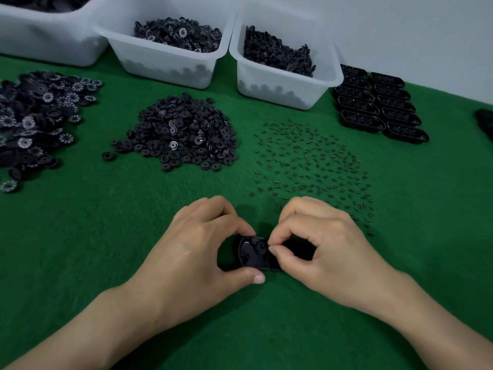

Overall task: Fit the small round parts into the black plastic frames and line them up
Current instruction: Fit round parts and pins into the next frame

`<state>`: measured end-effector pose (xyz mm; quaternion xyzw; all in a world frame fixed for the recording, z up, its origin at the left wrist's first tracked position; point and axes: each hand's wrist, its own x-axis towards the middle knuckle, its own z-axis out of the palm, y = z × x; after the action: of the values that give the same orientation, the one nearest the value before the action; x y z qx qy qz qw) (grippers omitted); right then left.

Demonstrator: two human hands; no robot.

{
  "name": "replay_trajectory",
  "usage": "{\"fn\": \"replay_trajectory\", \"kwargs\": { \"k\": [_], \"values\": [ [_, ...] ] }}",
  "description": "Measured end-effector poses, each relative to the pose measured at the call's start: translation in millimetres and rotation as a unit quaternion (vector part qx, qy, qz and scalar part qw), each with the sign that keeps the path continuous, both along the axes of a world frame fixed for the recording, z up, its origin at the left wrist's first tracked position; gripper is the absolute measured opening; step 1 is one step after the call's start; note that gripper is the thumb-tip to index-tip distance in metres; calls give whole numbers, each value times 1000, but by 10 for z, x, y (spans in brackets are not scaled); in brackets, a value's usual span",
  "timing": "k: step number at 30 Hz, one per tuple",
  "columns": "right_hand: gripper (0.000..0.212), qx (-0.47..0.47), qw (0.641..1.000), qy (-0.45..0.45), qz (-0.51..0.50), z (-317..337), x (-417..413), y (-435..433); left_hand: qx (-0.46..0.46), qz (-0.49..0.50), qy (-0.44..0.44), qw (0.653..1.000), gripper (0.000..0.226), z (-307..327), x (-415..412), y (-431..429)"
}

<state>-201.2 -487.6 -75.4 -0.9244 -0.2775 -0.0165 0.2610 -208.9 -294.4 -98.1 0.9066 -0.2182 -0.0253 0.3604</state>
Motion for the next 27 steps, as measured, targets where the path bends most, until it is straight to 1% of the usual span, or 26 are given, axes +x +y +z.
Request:
{"fn": "replay_trajectory", "kwargs": {
  "k": [3,6,9,12,16,20,24,27],
  "values": [
    [5,-69,997,-24,32,72,28,38,0,-1,0,1000,42,3,1,-4],
    [4,-98,994,-14,43,112,45,71,-4,-1,2,1000,42,8,-6,-1],
    [4,-104,994,15,39,117,55,87,-5,-5,2,1000,39,7,-8,6],
    [5,-90,995,41,26,107,62,92,-6,-4,5,1000,39,8,-6,6],
    [6,-96,994,54,16,113,62,111,-5,-5,9,1000,41,11,-4,3],
    [5,-147,988,37,30,173,48,135,-6,-5,3,1000,40,6,-3,-1],
    [7,-218,972,23,82,288,42,179,1,-1,-12,1000,43,6,-4,-4],
    [9,-254,961,15,106,367,67,232,-1,1,-15,1000,39,5,-3,-5]
  ]
}}
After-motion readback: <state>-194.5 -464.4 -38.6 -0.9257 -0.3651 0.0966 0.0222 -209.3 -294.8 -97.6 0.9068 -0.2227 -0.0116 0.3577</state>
